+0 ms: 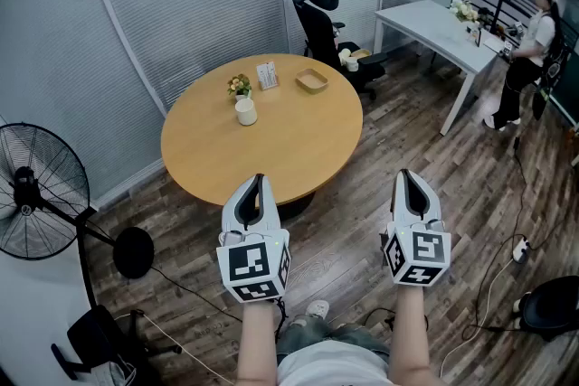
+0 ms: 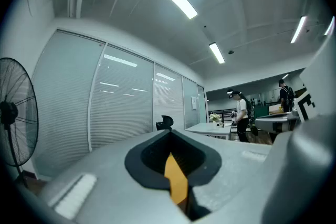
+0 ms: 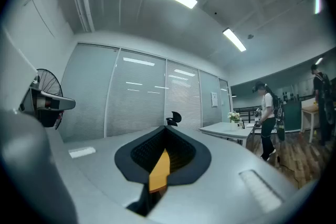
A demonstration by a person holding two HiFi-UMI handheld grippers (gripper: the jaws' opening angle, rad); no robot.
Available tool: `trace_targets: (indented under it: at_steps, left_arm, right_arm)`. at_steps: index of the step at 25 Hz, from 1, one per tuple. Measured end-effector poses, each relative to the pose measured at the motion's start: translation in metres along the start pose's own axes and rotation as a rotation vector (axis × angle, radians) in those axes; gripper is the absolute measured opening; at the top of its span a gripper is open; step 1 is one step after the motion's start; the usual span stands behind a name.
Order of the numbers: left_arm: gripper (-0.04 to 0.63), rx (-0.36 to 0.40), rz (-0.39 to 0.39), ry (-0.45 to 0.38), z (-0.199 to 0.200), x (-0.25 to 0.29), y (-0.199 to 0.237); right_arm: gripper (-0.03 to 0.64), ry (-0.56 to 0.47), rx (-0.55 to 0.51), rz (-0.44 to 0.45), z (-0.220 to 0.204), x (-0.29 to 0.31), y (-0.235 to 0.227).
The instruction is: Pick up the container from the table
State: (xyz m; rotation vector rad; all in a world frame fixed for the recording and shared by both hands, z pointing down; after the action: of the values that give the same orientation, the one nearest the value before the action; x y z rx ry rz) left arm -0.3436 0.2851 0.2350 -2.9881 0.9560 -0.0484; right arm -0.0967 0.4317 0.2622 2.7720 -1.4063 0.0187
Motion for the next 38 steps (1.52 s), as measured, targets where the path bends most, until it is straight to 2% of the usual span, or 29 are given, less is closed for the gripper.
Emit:
trace_targets:
  at_steps: [22, 26, 33, 38]
  left_arm:
    - [0.002, -0.030, 0.005, 0.008, -0.014, 0.019, 0.018]
    - [0.086, -0.045, 0.003, -0.028, -0.018, 0.027, 0.029]
    - [0.322, -0.032, 0.008, -0.058, -0.022, 0.043, 0.047]
    - [0.348, -0.038, 0.002, -0.045, -0.023, 0.060, 0.053]
  right_arm:
    - [0.023, 0.015, 0.016, -0.019, -0.012, 0.017, 0.011]
    - [0.023, 0.019, 0.022, -0.031, -0.017, 0.027, 0.018]
    - [0.023, 0.038, 0.024, -0.034, -0.025, 0.042, 0.035]
    - [0.023, 0.044, 0.028, -0.039, -0.024, 0.056, 0.035]
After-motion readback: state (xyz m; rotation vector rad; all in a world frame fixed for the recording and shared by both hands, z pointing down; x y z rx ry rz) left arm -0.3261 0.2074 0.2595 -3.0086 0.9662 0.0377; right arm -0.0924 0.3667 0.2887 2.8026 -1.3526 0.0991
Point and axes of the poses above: the fingertips, and each gripper's own axes: x forward along the fingers, y to its left, z out of its top, the point moved 9 cm from there along -x, backward along the fingers, and after that the axes turned 12 degrees about -z, right-handed, at the moved point
